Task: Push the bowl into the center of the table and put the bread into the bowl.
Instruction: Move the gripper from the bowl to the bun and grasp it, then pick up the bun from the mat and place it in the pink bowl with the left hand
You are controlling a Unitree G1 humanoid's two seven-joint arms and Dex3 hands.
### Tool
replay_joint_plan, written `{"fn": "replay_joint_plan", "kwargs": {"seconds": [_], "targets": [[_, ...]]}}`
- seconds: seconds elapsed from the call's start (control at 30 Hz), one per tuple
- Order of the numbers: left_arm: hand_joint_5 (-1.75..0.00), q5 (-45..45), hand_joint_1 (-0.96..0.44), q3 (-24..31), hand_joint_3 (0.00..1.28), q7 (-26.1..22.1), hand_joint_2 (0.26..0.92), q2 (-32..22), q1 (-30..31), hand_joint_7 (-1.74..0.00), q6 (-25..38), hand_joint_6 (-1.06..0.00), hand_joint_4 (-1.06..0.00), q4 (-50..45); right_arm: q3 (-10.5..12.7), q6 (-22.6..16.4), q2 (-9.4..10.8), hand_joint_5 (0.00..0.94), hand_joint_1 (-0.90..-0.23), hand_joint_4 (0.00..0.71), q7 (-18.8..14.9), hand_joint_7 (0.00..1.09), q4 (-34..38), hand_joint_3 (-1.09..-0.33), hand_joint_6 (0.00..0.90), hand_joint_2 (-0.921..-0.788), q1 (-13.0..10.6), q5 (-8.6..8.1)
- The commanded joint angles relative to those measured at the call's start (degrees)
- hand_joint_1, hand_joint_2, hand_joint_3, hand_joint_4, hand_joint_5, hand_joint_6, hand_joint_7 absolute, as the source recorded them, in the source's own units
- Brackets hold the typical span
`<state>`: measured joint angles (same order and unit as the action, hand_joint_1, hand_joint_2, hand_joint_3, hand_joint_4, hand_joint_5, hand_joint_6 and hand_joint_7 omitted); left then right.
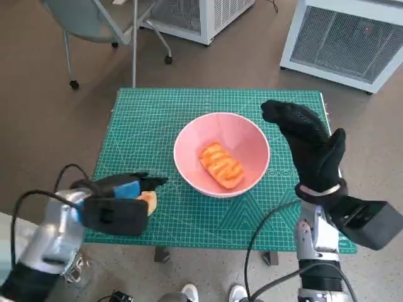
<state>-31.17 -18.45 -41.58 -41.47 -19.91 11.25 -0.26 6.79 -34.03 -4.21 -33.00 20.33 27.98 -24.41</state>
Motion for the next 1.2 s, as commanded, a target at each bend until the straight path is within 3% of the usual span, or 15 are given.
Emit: {"fn": "replay_joint_plan", "kwargs": {"seconds": [0.03,0.07,0.13,0.17,0.27,0.47,0.7,0.93,1.2], "targets": [[-0.24,-3.83,-0.01,-1.17,0.09,2.66,0.739,0.86,-0.95,-0.29,1.36,-0.53,-0.49,1.23,0.28,1.11,-0.44,0.004,-0.633,0.136,-0.37,0.43,-0.16,-0.658,-0.001,-0.921,-1.61,0.2],[-0.43,-4.27,0.0,-1.07,0.2,3.31,0.689,0.89,-0.68,-0.43,1.27,-0.52,-0.53,1.16,0.31,1.15,-0.51,0.004,-0.633,0.136,-0.38,0.43,-0.18,-0.658,-0.001,-0.921,-1.63,0.25],[-0.8,-4.6,0.19,-0.68,0.19,4.24,0.766,0.89,-0.12,-0.68,0.99,-0.54,-0.62,0.8,0.34,1.25,-0.63,0.004,-0.633,0.136,-0.36,0.43,-0.27,-0.657,-0.001,-0.921,-1.67,0.3],[-0.94,-4.63,0.12,-0.48,0.19,4.57,0.793,0.86,0.14,-0.82,0.86,-0.57,-0.68,0.56,0.36,1.31,-0.67,0.004,-0.632,0.137,-0.34,0.43,-0.32,-0.657,-0.001,-0.921,-1.7,0.3],[-1.07,-3.68,0.04,0.96,0.19,5.67,0.819,0.26,1.23,-1.01,-0.54,-0.62,-0.74,-0.98,0.41,1.52,-0.86,0.005,-0.632,0.139,-0.05,0.43,-0.68,-0.657,-0.001,-0.921,-1.82,0.52],[-1.05,0.69,0.01,5.41,0.18,6.02,0.837,-0.72,1.82,-1.18,-3.8,-0.66,-0.75,-3.23,0.53,1.47,-1.13,0.009,-0.629,0.148,0.14,0.43,-0.82,-0.658,-0.001,-0.921,-1.9,1.0],[-1.06,6.41,0.0,12.55,0.11,6.1,0.89,-1.23,-0.17,-1.24,-3.98,-0.63,-0.72,-6.67,0.62,1.31,-1.38,0.012,-0.617,0.156,0.21,0.43,-0.49,-0.659,-0.001,-0.921,-1.8,1.39],[-1.09,10.29,0.0,19.11,0.09,12.94,0.918,1.53,-1.92,-1.29,-6.23,-0.59,-0.68,-9.4,0.62,1.41,-1.28,0.012,-0.612,0.158,0.22,0.42,-0.21,-0.66,-0.001,-0.921,-1.64,1.6],[-1.12,9.74,0.0,18.7,0.09,17.35,0.914,4.58,-5.26,-1.24,-5.68,-0.59,-0.7,-12.51,0.5,1.55,-1.19,0.012,-0.619,0.158,-0.21,0.42,0.01,-0.66,-0.001,-0.921,-1.63,1.32]]}}
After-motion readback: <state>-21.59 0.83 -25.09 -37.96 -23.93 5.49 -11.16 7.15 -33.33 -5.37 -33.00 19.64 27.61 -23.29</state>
